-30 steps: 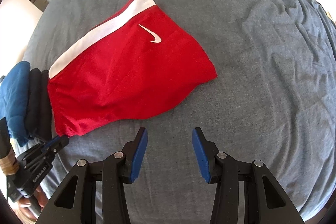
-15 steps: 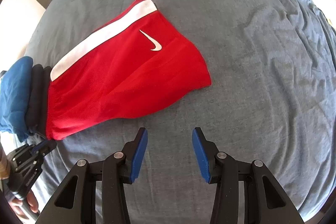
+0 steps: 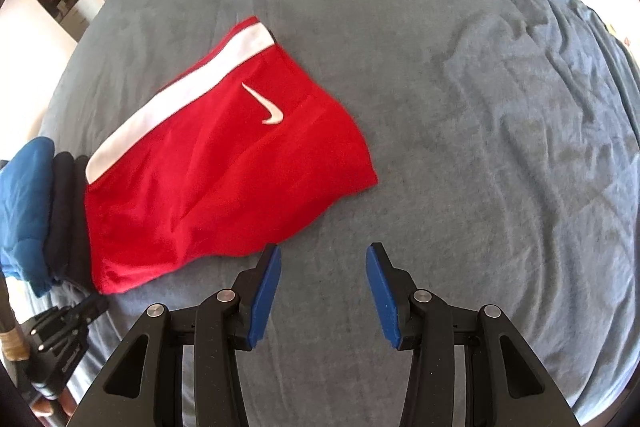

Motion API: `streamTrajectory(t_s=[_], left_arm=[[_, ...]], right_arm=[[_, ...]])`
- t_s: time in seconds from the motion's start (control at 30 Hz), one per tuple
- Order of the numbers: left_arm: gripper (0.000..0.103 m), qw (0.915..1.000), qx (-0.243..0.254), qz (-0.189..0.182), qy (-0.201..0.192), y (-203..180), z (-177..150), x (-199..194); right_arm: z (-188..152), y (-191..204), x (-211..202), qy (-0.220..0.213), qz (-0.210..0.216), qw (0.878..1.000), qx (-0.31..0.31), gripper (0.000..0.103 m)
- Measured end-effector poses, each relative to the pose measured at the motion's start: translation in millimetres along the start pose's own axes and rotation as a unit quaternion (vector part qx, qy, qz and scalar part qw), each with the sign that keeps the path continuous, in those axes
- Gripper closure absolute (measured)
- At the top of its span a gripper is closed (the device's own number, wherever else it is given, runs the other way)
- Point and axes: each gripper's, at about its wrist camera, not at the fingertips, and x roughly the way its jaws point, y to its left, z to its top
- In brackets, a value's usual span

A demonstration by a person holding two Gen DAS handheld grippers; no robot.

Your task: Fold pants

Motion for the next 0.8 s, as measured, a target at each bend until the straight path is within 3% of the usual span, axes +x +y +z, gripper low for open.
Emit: streamTrajectory(t_s=[0.1,0.27,0.47,0.67,0.8], left_arm=[[0.087,0.9999,0.001,0.008,-0.012,-13.1,-5.3,-17.6],[0.085,0.9987,0.018,-0.015,-0.045,-34.3,14.2,-40.5],[0.082,0.9914,0.099,-0.021,-0.083,-62.0,62.3,-40.4],[0.078,0.9769,0.185,-0.018,-0.105,-96.1,134.0,-25.4],[0.078,0.9724,0.207,-0.027,-0.104,-119.1,149.7,-24.3]], right_arm=[[3.4,-5.3,-5.6,-0.013,0.001,1.000,0.005,0.058],[9.7,-26.3,-7.1,-0.016,0.022,0.999,0.031,0.058],[12.1,-39.9,-8.7,-0.030,0.068,0.997,0.036,0.058],[23.1,-60.0,3.2,-0.035,0.066,0.996,0.053,0.058],[26.3,-74.1,18.6,-0.025,0.068,0.996,0.058,0.058]])
